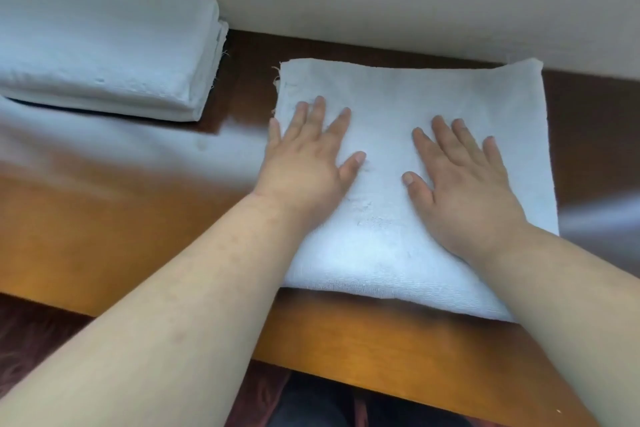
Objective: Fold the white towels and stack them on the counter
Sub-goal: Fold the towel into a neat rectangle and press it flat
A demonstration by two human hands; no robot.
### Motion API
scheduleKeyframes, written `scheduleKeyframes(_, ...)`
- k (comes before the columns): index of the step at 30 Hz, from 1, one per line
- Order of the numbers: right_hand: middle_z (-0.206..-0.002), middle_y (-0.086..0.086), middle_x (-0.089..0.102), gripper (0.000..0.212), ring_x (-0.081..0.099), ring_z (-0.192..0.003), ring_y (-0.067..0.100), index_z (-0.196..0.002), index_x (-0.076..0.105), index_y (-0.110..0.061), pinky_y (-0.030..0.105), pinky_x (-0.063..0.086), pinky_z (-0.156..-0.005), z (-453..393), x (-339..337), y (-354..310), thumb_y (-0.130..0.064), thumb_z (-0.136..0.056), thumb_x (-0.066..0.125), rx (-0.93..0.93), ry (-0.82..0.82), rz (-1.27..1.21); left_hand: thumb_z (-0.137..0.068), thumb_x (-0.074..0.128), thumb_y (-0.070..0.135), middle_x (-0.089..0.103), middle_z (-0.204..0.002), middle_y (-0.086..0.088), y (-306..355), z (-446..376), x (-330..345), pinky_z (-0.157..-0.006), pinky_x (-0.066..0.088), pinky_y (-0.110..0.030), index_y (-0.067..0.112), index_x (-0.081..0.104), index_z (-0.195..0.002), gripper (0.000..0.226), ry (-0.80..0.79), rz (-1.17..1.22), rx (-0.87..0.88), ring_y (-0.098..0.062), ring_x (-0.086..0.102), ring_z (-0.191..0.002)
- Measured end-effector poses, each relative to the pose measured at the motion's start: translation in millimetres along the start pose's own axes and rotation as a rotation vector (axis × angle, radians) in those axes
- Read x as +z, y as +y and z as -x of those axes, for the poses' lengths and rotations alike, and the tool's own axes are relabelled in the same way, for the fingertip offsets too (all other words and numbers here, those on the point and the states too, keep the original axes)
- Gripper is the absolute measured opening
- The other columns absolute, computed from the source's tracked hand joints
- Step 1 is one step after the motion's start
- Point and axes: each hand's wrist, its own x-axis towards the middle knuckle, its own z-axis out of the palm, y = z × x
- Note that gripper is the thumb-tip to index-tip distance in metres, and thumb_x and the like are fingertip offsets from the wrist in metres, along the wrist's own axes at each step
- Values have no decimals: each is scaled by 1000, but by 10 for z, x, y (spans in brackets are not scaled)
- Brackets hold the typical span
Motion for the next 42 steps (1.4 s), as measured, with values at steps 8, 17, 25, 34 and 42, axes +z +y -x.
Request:
scheduleKeyframes(8,-163,4,20,64,14,-149,24,-153,28,-25,47,13,-118,-462,-196,89,-52,-95,29,42,89,-87,-94,19,53,5,-163,-9,465,-445,-78,-116,3,-55,31,14,-154,64,130,-71,144,-30,2,-148)
scheduleKeyframes(17,-165,5,-3,78,-2,-151,22,-157,1,-22,54,1,-120,-614,-234,778,-62,-96,26,486,72,-162,-96,25,60,3,-163,-11,211,-848,-192,-118,-1,-53,32,10,-154,67,9,-46,82,-31,0,-148)
scheduleKeyframes(25,-165,1,-3,69,-9,-151,17,-156,6,-28,46,-1,-120,717,-114,52,-61,-96,11,80,-53,-65,-93,16,66,11,-162,-7,229,805,-86,-118,5,-50,37,17,-153,67,-102,-60,332,-25,1,-149)
scheduleKeyframes(34,-165,3,5,75,-4,-151,18,-156,12,-20,49,0,-121,848,-75,123,-63,-95,11,21,-3,5,-94,19,63,12,-162,-7,101,836,-107,-119,2,-51,30,20,-152,67,-40,-118,362,-25,2,-149)
scheduleKeyframes(42,-161,-4,-18,103,-25,-146,10,-156,-10,-25,48,-12,-118,1065,83,555,-89,-75,1,-7,-117,47,-83,19,82,6,-163,-3,-377,937,110,-119,5,-47,30,14,-154,88,-79,-188,476,-20,-1,-150)
